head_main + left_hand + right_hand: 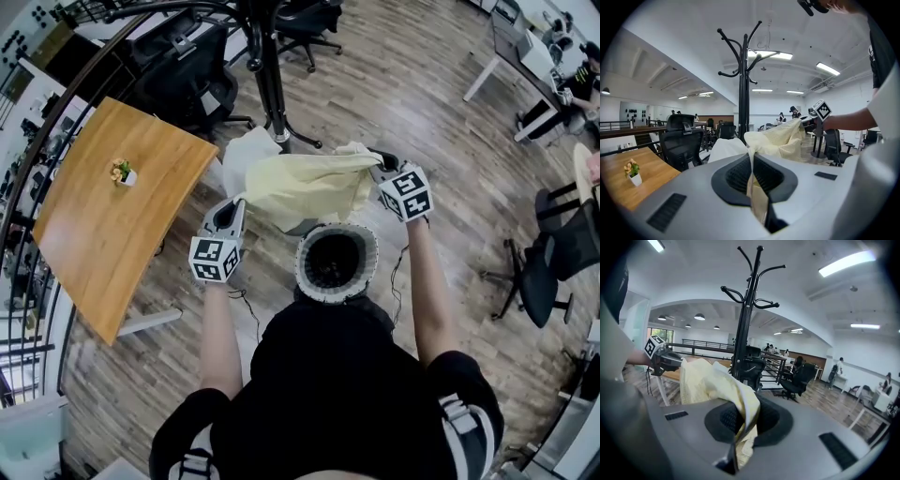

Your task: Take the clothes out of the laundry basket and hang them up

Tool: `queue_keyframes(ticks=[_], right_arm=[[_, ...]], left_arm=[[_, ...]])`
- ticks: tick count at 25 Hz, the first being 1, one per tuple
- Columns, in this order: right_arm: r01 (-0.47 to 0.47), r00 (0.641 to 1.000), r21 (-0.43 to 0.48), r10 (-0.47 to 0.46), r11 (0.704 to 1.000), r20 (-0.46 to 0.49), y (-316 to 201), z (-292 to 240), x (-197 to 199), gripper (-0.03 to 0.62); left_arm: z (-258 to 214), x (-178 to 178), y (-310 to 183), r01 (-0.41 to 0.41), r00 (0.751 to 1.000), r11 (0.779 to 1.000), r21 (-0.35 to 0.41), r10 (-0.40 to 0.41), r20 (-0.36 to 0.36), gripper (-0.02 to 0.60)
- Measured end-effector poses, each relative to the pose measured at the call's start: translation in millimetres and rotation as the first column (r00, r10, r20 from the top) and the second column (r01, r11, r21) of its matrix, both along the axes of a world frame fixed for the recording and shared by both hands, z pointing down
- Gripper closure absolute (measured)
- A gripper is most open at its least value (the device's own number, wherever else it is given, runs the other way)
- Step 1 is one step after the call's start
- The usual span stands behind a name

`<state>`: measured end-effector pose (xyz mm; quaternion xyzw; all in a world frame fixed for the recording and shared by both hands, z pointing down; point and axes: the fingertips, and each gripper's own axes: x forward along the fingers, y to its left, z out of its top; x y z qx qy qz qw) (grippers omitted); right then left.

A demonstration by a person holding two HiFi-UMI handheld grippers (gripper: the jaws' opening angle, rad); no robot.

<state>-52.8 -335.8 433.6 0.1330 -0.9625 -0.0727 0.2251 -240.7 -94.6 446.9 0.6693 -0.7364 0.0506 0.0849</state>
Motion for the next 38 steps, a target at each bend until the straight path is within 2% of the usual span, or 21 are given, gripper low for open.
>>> queue_keyframes(ticks=[6,8,10,12,16,24,26,29,32,38], right_arm=[[0.018,1.000,0.023,-0.019,1.000,0.013,-23.1,-13.1,-18.8,0.569],[0.035,0.999,0.033,-0.035,0.999,0.027,-30.2,-18.9,-27.4,0.569],[0.056,0.997,0.049,-0.058,0.997,0.041,-39.2,-25.4,-36.4,0.569],[0.086,0.995,0.065,-0.089,0.994,0.048,-50.1,-31.9,-45.4,0.568],[0.164,0.985,0.088,-0.168,0.982,0.041,-69.3,-39.4,-62.6,0.568],[0.241,0.962,0.118,-0.254,0.963,0.104,-111.4,-64.5,-101.9,0.568],[0.248,0.963,0.104,-0.257,0.963,0.085,-118.4,-51.7,-114.6,0.568],[0.272,0.962,0.085,-0.271,0.959,-0.018,-123.6,-8.8,-132.0,0.569],[0.313,0.946,0.058,-0.306,0.948,-0.109,-115.1,34.7,-140.9,0.569],[0.333,0.927,-0.026,-0.332,0.943,-0.174,-102.5,90.6,-146.0,0.569]], left_arm=[[-11.6,-12.3,-7.1,0.045,0.999,0.999,0.030,-0.045,0.017,0.552],[-16.9,-19.0,-9.2,0.084,0.996,0.995,0.045,-0.085,0.029,0.552],[-20.0,-27.5,-12.1,0.146,0.986,0.989,0.038,-0.148,0.074,0.552],[-23.1,-36.9,-16.4,0.218,0.968,0.976,0.025,-0.219,0.119,0.552],[-34.7,-42.1,-20.3,0.333,0.937,0.942,0.050,-0.336,0.099,0.552],[-55.9,-51.8,-31.3,0.495,0.855,0.866,0.072,-0.500,0.138,0.552],[-49.5,-55.9,-32.8,0.526,0.838,0.849,0.052,-0.528,0.139,0.552],[-27.8,-62.4,-34.9,0.573,0.814,0.819,-0.019,-0.566,0.132,0.552],[-7.6,-65.0,-37.7,0.601,0.798,0.795,-0.080,-0.590,0.123,0.552],[20.1,-64.0,-38.2,0.608,0.794,0.779,-0.153,-0.598,0.112,0.552]])
